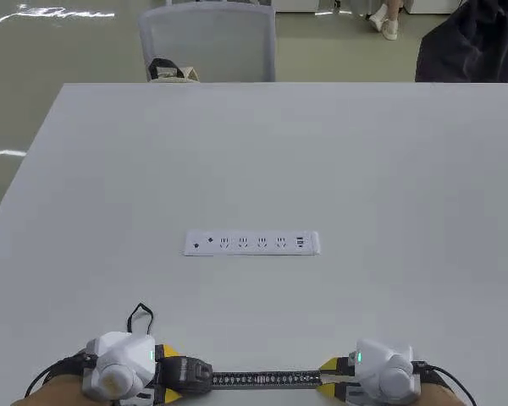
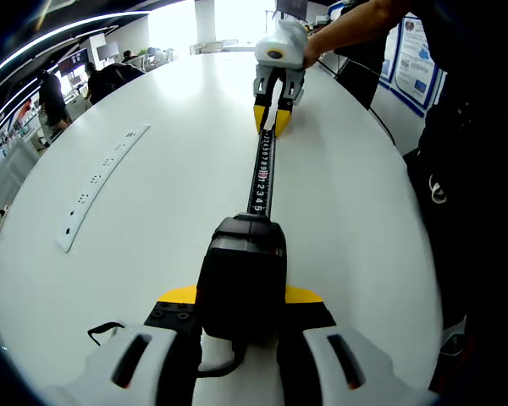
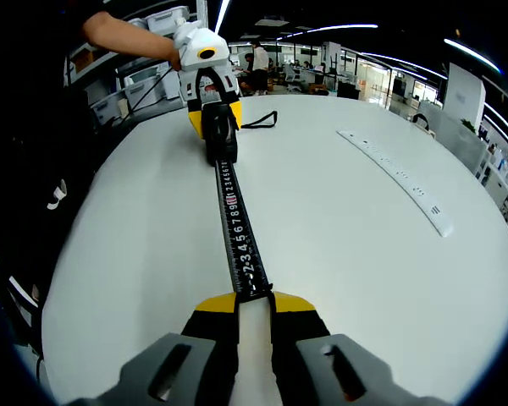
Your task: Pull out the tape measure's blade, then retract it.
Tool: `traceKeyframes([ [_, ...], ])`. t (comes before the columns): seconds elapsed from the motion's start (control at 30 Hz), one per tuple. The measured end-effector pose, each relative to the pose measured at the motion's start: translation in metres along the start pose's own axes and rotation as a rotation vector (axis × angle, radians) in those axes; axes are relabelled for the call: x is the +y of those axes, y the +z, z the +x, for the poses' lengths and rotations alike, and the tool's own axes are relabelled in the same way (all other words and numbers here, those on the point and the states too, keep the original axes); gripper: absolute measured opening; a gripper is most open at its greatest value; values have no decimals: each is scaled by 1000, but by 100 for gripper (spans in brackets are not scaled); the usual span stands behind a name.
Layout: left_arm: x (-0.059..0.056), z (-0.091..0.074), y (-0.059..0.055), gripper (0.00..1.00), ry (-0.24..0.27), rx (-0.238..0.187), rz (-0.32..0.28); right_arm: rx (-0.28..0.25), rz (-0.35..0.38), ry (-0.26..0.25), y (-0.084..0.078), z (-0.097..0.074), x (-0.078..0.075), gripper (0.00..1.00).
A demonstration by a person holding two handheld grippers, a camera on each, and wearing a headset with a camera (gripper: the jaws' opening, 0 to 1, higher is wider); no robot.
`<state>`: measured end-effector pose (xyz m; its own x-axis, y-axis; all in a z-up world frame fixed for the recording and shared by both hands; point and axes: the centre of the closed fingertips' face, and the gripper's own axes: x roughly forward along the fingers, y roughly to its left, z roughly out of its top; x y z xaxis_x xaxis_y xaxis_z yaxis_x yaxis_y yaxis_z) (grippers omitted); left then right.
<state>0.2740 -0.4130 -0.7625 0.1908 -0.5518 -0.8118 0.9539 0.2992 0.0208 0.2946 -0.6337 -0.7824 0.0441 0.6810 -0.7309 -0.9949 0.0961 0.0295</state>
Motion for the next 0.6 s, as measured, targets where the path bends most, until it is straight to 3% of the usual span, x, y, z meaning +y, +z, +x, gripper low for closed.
traceKeyframes([
  [0.6, 0, -1, -1, 31, 19, 9, 47, 30, -21, -17, 4, 6, 4, 20],
])
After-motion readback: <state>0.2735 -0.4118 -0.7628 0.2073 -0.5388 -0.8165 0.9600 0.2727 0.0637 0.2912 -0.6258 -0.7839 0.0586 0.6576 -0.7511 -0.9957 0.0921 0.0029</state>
